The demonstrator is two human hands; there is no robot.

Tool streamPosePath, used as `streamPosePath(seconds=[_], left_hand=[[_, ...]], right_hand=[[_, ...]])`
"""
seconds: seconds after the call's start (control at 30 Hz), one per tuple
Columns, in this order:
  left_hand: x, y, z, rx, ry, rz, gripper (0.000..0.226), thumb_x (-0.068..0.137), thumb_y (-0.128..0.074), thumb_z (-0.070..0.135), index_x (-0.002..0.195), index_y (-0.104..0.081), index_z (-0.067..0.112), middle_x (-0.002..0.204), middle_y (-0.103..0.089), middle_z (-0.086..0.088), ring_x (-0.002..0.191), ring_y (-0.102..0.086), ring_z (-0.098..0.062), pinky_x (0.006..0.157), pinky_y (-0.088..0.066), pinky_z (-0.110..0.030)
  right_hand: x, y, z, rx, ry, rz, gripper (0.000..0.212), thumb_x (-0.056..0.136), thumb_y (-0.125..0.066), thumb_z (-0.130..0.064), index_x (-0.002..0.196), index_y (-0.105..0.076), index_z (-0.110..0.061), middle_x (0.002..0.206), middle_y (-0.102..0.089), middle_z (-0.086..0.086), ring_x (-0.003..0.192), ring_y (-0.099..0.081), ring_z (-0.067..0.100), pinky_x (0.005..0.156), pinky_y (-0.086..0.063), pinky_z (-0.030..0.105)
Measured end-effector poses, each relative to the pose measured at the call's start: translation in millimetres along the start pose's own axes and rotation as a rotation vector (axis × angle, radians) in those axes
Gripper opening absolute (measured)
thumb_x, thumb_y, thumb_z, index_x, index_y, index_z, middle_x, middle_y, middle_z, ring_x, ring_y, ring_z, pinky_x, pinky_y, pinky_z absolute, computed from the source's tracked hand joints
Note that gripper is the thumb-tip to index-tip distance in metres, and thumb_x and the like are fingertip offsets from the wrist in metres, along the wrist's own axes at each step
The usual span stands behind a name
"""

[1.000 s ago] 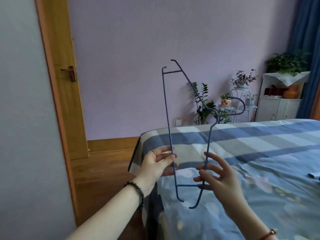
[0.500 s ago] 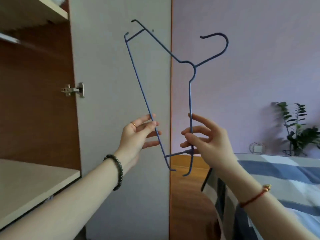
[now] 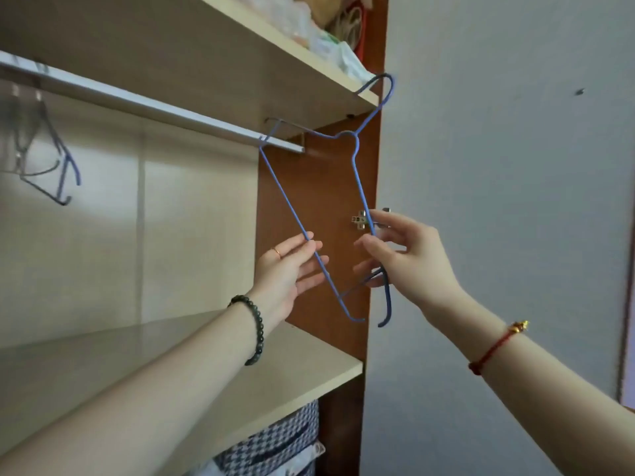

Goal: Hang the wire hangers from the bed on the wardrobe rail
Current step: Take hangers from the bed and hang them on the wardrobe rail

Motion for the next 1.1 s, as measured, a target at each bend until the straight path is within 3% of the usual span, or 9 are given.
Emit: streamPosePath(seconds=[0.1,0.23,0.4,0.53,0.7,0.77,0.87,0.97,1.1], left_hand=[[11.2,35.9,21.5,0.006,-0.008,0.088,0.02,0.089,-0.055,0.007,0.108,-0.059,0.01,0.087,-0.064,0.001,0.071,-0.063,-0.013,0.047,-0.054,-0.019],[25.0,79.8,46.9,0.009,-0.027,0.188,0.007,0.089,-0.055,0.008,0.089,-0.061,0.011,0.087,-0.064,0.001,0.074,-0.062,-0.012,0.051,-0.054,-0.016],[41.1,129.1,72.5,-0.055,-0.072,0.287,0.014,0.091,-0.052,0.005,0.105,-0.055,0.003,0.086,-0.062,-0.004,0.074,-0.061,-0.012,0.048,-0.053,-0.015],[55.4,164.5,92.5,-0.037,-0.109,0.344,0.008,0.092,-0.05,0.005,0.094,-0.058,0.002,0.084,-0.061,-0.005,0.073,-0.061,-0.012,0.049,-0.053,-0.015],[77.5,194.9,122.4,-0.037,-0.151,0.348,0.014,0.094,-0.046,0.002,0.084,-0.056,0.001,0.081,-0.061,-0.009,0.075,-0.061,-0.016,0.051,-0.054,-0.014],[84.5,201.0,134.4,-0.046,-0.147,0.327,0.017,0.094,-0.046,0.002,0.082,-0.057,0.001,0.072,-0.065,-0.007,0.069,-0.064,-0.012,0.053,-0.054,-0.014],[92.4,206.0,148.8,-0.027,-0.14,0.288,0.019,0.094,-0.048,0.007,0.08,-0.061,0.007,0.058,-0.068,0.004,0.067,-0.064,-0.006,0.056,-0.054,-0.013],[94.4,210.6,157.6,-0.033,-0.147,0.302,0.022,0.093,-0.051,0.009,0.075,-0.062,0.014,0.053,-0.066,0.007,0.055,-0.063,-0.001,0.054,-0.053,-0.011],[90.4,225.0,160.9,-0.05,-0.129,0.374,0.02,0.092,-0.053,0.013,0.073,-0.059,0.015,0.051,-0.063,0.008,0.049,-0.061,0.001,0.053,-0.05,-0.011]], right_hand=[[18.9,-43.7,-7.2,0.023,0.026,-0.085,0.036,0.089,-0.051,-0.006,0.125,-0.051,-0.015,0.088,-0.07,0.006,0.064,-0.07,0.029,0.058,-0.057,0.042],[41.0,-97.3,-15.1,0.103,0.046,-0.203,0.041,0.089,-0.047,-0.004,0.129,-0.047,-0.014,0.091,-0.069,0.008,0.063,-0.068,0.026,0.049,-0.053,0.026],[60.9,-156.8,-21.5,0.205,0.032,-0.304,0.046,0.089,-0.045,-0.005,0.135,-0.04,-0.01,0.094,-0.066,0.006,0.06,-0.065,0.022,0.053,-0.056,0.031],[77.1,-200.8,-33.7,0.225,0.066,-0.386,0.045,0.09,-0.042,-0.006,0.135,-0.039,-0.011,0.101,-0.063,0.004,0.057,-0.063,0.022,0.054,-0.056,0.035],[102.6,-247.0,-58.0,0.191,0.138,-0.385,0.039,0.087,-0.039,0.001,0.124,-0.05,-0.002,0.096,-0.058,0.006,0.048,-0.056,0.026,0.045,-0.053,0.029],[114.3,-263.7,-71.2,0.138,0.19,-0.332,0.033,0.082,-0.038,0.002,0.11,-0.056,0.005,0.094,-0.063,0.02,0.052,-0.06,0.035,0.056,-0.058,0.042],[131.8,-290.5,-87.7,0.114,0.229,-0.264,0.032,0.073,-0.038,0.002,0.096,-0.058,0.011,0.092,-0.064,0.032,0.074,-0.059,0.051,0.07,-0.052,0.058],[145.7,-315.1,-94.2,0.091,0.221,-0.272,0.034,0.075,-0.037,0.003,0.098,-0.061,0.007,0.095,-0.066,0.027,0.07,-0.063,0.046,0.068,-0.055,0.055],[153.0,-345.5,-92.8,0.121,0.157,-0.343,0.042,0.079,-0.039,0.003,0.117,-0.056,-0.001,0.102,-0.065,0.02,0.058,-0.064,0.033,0.064,-0.058,0.045]])
Point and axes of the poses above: each hand's wrist, its own x-axis towards the middle knuckle, its own y-axis out of the back of the hand, z = x × y, the point moved 5 cm from there along x, towards the middle knuckle
